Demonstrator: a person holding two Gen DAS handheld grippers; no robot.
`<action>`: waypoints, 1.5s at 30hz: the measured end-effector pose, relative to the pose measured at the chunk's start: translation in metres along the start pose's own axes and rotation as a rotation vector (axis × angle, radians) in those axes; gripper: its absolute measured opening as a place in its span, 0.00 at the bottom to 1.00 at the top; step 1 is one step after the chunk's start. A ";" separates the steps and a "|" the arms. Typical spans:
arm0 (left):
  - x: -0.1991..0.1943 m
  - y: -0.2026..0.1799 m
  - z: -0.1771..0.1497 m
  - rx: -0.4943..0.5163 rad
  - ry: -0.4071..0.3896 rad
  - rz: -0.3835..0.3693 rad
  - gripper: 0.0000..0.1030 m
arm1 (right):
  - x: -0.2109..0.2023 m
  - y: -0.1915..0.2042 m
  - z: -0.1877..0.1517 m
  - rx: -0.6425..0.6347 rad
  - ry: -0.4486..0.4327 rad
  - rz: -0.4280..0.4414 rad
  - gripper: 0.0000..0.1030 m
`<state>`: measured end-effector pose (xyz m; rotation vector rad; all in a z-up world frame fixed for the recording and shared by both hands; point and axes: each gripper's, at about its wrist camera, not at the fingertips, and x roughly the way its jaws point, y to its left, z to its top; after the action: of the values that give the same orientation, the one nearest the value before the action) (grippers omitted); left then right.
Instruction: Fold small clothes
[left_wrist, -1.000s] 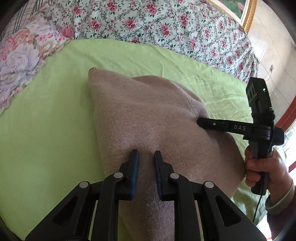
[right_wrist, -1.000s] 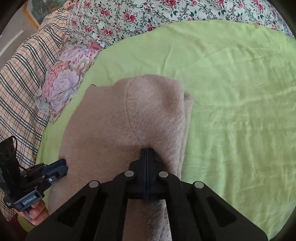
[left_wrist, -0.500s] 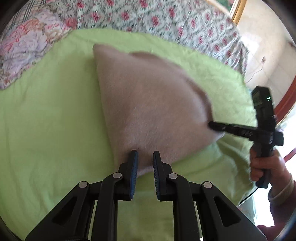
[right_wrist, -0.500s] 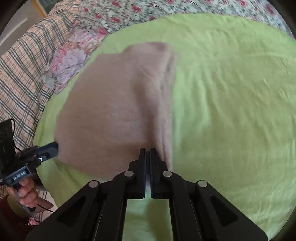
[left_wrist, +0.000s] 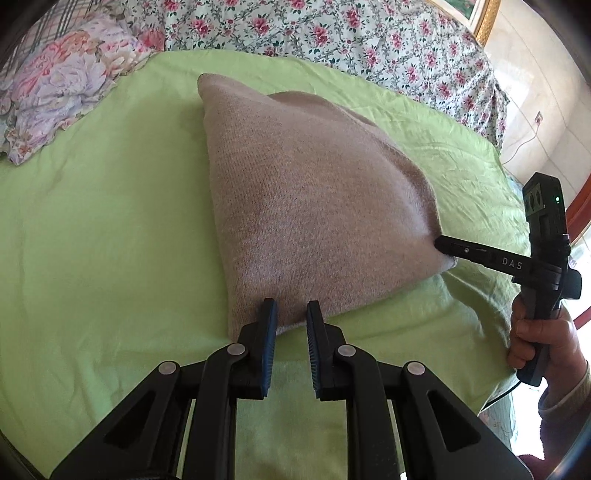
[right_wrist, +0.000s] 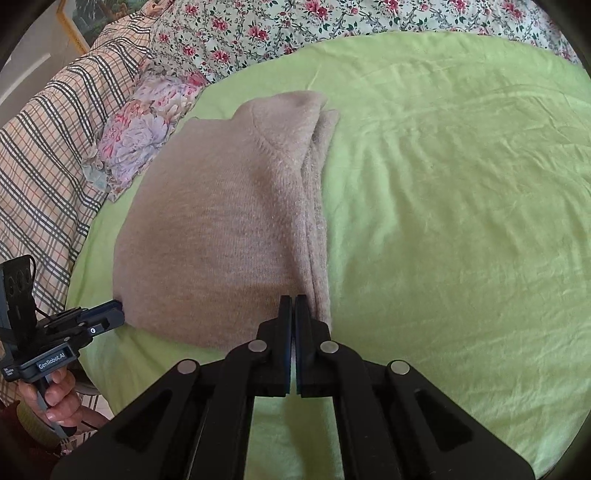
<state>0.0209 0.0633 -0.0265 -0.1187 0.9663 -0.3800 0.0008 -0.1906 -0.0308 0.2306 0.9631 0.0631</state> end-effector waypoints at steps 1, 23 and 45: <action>-0.001 0.001 -0.001 -0.003 0.006 0.002 0.15 | -0.002 0.000 -0.002 0.009 -0.002 -0.006 0.00; -0.065 -0.010 -0.016 0.038 -0.033 0.137 0.74 | -0.069 0.032 -0.027 -0.041 -0.045 -0.045 0.58; -0.046 -0.010 -0.002 0.084 0.004 0.330 0.85 | -0.040 0.055 -0.019 -0.180 0.005 -0.097 0.90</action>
<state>-0.0067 0.0708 0.0109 0.1176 0.9534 -0.1163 -0.0350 -0.1396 0.0034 0.0180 0.9666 0.0606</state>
